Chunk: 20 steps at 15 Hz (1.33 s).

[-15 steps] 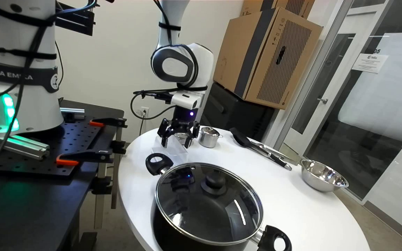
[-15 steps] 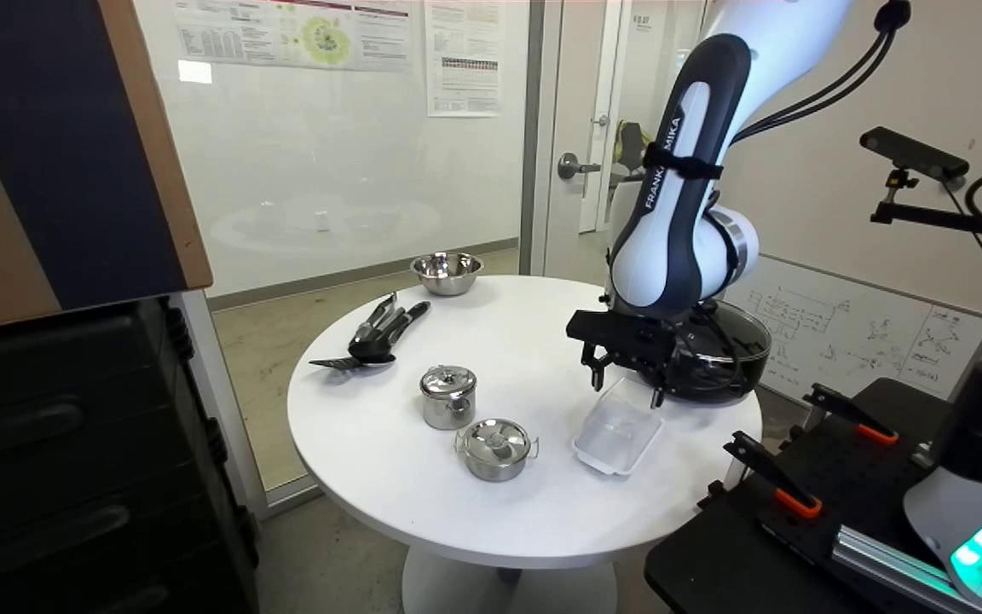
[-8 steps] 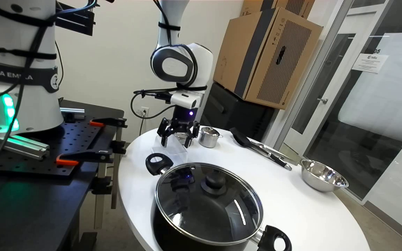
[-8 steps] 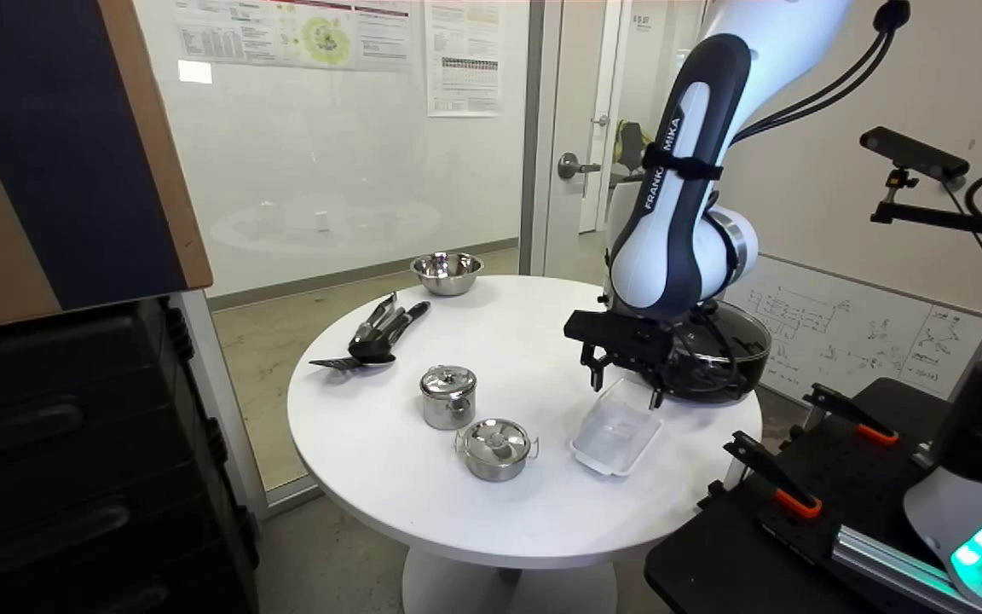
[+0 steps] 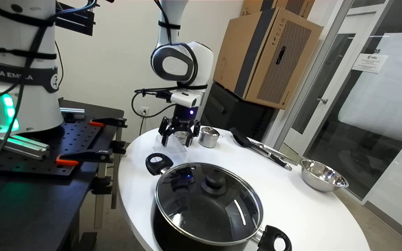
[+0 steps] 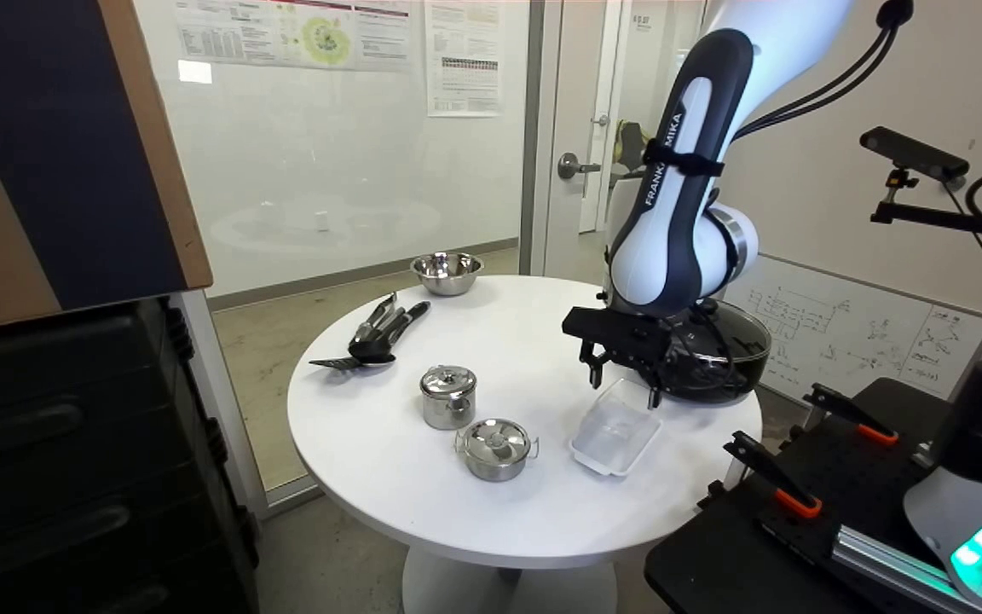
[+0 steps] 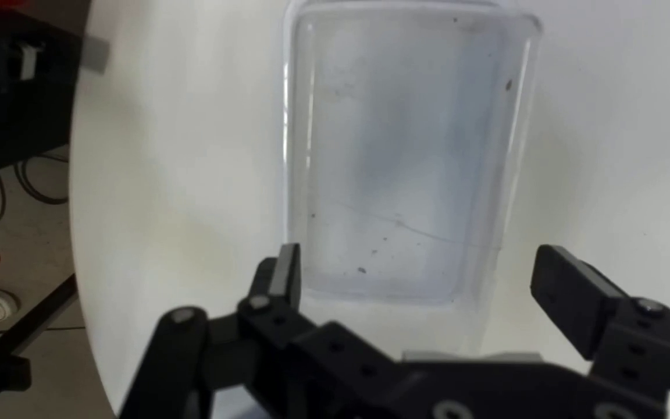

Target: Remove the upside down bowl from the white lid

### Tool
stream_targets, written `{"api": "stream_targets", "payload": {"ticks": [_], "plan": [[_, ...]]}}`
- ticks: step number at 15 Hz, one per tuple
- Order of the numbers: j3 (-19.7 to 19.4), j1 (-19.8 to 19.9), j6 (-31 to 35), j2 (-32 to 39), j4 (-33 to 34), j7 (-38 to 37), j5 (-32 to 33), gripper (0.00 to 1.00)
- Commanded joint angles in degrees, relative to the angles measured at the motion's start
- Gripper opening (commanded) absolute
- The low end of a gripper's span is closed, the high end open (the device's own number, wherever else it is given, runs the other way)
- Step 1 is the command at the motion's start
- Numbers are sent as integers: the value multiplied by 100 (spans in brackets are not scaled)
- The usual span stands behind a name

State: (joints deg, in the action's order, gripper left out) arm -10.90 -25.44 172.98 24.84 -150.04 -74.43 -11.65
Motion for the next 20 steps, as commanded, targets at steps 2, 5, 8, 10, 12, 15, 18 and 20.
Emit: {"api": "stream_targets", "payload": {"ticks": [2, 5, 8, 10, 12, 15, 18, 20], "plan": [[-75, -155, -68, -252, -209, -207, 56, 100], [-67, -182, -66, -335, -298, -243, 73, 100], [-92, -221, -64, -329, -317, -279, 91, 100], [-118, -249, -64, -295, -321, -305, 105, 100], [-123, -261, -40, -269, -327, -307, 108, 100], [-127, -275, -30, -248, -316, -315, 107, 100], [-139, -302, 14, -230, -320, -320, 110, 100], [-164, -333, 118, -197, -319, -331, 114, 100]]}}
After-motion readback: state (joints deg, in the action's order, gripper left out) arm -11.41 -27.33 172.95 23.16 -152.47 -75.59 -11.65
